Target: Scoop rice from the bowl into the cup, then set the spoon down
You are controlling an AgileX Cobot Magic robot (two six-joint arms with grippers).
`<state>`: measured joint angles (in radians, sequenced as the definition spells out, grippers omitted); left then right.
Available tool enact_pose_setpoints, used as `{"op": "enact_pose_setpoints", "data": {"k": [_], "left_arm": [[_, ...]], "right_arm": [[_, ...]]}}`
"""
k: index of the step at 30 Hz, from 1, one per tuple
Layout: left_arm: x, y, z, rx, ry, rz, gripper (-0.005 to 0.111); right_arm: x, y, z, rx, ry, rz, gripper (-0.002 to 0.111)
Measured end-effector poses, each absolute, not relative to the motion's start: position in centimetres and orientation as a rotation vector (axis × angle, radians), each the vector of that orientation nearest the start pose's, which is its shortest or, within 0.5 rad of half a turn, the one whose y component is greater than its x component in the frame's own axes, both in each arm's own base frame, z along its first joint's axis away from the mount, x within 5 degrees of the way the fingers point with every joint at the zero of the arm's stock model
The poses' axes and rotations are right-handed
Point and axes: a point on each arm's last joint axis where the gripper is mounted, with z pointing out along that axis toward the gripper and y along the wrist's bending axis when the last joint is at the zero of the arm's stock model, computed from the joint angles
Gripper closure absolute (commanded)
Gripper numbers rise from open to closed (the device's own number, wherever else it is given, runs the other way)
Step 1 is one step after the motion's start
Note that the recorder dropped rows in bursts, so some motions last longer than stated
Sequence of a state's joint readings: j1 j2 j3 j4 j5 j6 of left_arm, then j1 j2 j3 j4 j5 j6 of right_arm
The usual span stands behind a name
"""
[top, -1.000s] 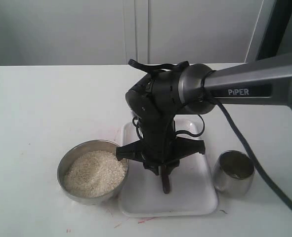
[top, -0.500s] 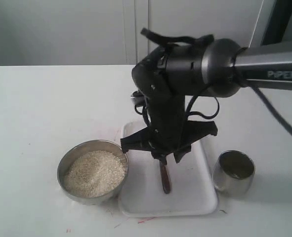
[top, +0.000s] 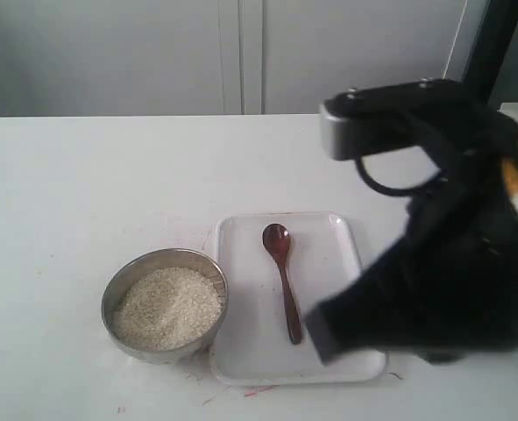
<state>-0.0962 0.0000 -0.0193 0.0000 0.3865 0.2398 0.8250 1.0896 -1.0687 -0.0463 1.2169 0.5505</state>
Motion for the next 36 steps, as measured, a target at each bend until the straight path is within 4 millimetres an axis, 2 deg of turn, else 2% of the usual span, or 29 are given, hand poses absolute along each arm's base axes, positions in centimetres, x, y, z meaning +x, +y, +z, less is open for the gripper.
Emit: {"op": "enact_pose_setpoints", "data": {"k": [3, 7, 12, 18, 28, 30, 36], "left_arm": [[5.2, -0.5, 18.5, 0.310, 1.826, 0.100, 0.092], [5.2, -0.5, 18.5, 0.310, 1.826, 0.100, 0.092], [5.2, -0.5, 18.5, 0.310, 1.826, 0.100, 0.092], [5.2, -0.5, 18.5, 0.309, 1.832, 0.101, 0.092], [5.2, -0.5, 18.5, 0.310, 1.829, 0.100, 0.092], [5.2, -0.5, 18.5, 0.310, 1.829, 0.100, 0.092], [5.2, -0.5, 18.5, 0.310, 1.829, 0.100, 0.092]], "right_arm": [[10.2, 11.9, 34.8, -0.396, 2.719, 0.429, 0.108], [7.3, 9.8, 33.7, -0.377, 2.722, 0.537, 0.108], [5.4, 8.1, 32.1, -0.358, 2.667, 0.663, 0.108], [5.5, 8.2, 31.3, -0.373, 2.567, 0.736, 0.108], [6.4, 9.2, 32.6, -0.431, 2.347, 0.840, 0.108], [6.8, 9.3, 33.0, -0.463, 2.261, 0.818, 0.108], [8.4, 9.9, 34.5, -0.627, 1.810, 0.696, 0.108]]}}
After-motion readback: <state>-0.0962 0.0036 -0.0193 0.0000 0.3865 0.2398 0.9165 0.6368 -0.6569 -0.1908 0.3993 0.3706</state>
